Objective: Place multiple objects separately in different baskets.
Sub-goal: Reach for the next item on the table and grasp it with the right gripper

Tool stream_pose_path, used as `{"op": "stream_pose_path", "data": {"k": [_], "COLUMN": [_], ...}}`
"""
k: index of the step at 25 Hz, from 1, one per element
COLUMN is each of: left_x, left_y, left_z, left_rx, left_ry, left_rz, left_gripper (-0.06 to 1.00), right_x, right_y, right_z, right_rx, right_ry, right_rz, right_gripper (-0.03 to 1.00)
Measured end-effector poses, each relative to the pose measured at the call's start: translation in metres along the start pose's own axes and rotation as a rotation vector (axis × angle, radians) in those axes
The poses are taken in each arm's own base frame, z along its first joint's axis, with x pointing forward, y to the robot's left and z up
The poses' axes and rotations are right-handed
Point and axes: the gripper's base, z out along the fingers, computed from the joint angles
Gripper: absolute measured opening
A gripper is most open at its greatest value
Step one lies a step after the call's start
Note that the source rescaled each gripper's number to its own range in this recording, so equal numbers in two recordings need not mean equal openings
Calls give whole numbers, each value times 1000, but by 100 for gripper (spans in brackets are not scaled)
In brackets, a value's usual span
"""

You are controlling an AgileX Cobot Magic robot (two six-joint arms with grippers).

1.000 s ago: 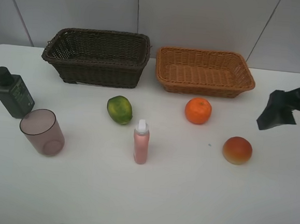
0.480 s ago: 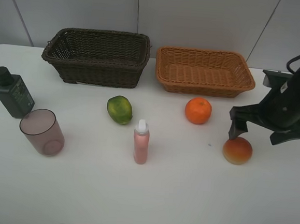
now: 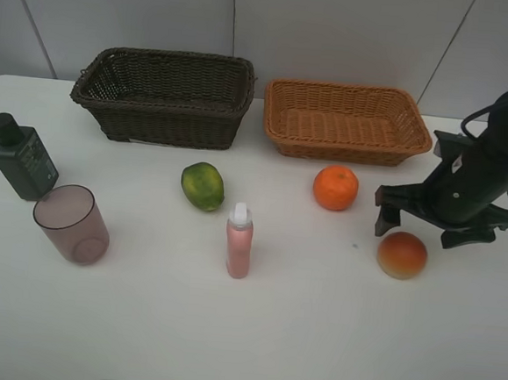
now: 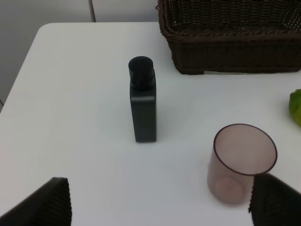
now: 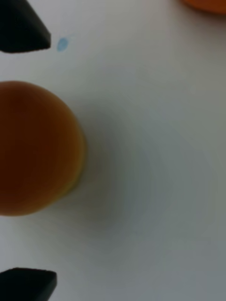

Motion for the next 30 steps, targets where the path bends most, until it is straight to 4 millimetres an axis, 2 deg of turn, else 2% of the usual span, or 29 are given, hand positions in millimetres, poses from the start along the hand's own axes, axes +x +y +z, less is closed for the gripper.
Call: {"op": "stream_pose_path", "data": {"k": [11, 17, 19, 20, 21, 23, 30], "left_x": [0, 0, 0, 0, 0, 0, 0], "left_y": [0, 0, 0, 0, 0, 0, 0], "left_z": [0, 0, 0, 0, 0, 0, 0], "left_rx": [0, 0, 0, 0, 0, 0, 0], "left_ry": [0, 0, 0, 0, 0, 0, 0], "left_rz": [0, 0, 0, 0, 0, 0, 0], "left_gripper": [98, 98, 98, 98, 98, 98, 98], "right_x": [9, 12, 12, 12, 12, 12, 12], "right_y": [3, 8, 8, 8, 8, 8, 8], "right_z": [30, 35, 35, 35, 35, 35, 35], "right_rx": [2, 5, 6, 8, 8, 9, 9], "right_ry": [51, 67, 70, 73, 74, 77, 78], "right_rz": [7, -15, -17, -17, -16, -16, -15], "right_gripper": [94, 92, 84, 77, 69, 45, 44]}}
